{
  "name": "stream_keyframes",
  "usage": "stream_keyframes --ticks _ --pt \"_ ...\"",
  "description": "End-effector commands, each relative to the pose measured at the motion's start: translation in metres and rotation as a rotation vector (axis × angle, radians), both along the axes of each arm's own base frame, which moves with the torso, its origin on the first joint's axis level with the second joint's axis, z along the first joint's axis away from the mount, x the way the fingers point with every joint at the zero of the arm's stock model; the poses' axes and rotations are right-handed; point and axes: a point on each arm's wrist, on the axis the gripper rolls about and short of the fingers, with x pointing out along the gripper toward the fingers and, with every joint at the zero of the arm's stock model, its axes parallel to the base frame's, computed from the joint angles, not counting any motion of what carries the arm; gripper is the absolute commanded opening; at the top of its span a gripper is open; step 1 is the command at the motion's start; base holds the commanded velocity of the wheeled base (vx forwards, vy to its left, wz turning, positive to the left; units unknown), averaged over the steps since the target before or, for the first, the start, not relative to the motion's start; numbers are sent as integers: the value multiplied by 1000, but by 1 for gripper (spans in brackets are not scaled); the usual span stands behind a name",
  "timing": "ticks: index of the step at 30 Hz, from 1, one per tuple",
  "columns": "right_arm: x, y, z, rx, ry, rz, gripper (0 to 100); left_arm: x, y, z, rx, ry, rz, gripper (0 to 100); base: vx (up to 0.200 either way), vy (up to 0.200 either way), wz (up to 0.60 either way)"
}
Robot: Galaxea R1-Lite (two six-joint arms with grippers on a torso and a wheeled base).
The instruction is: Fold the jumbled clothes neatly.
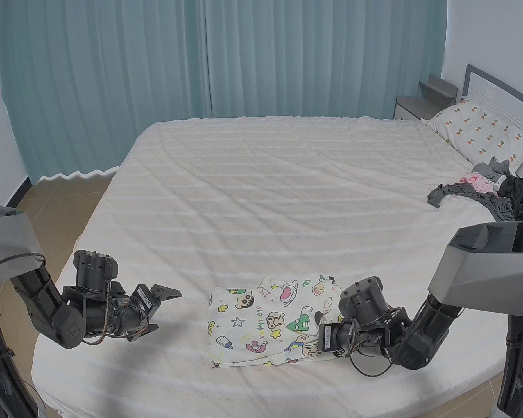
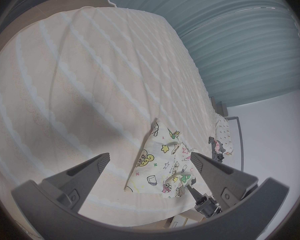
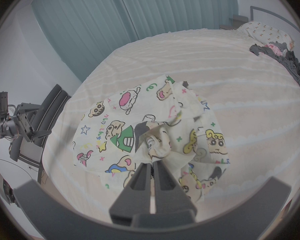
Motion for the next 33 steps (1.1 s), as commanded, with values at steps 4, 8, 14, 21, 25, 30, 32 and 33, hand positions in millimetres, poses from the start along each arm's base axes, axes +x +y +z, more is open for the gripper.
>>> stream_keyframes --ticks 4,8,14,21,25,30,32,33 --pt "-13 -12 -2 -5 23 4 0 0 0 -1 1 2 1 100 0 0 0" --pt "-20 -23 -3 -32 48 -5 0 0 0 -1 1 4 0 100 0 0 0" --pt "-23 -34 -6 -51 73 -24 0 0 0 -2 5 5 -3 100 0 0 0" --pt "-22 -39 -7 -63 77 -33 0 -2 0 -3 11 6 -9 100 0 0 0" --pt "-21 -41 -7 -70 76 -36 0 -2 0 -3 12 5 -10 100 0 0 0" --pt "-26 -46 -10 -90 94 -30 0 -2 0 -3 12 5 -10 100 0 0 0" --pt "-27 -47 -11 -91 98 -33 0 -2 0 -3 12 5 -10 100 0 0 0" --pt "-27 -47 -11 -91 98 -33 0 -2 0 -3 12 5 -10 100 0 0 0"
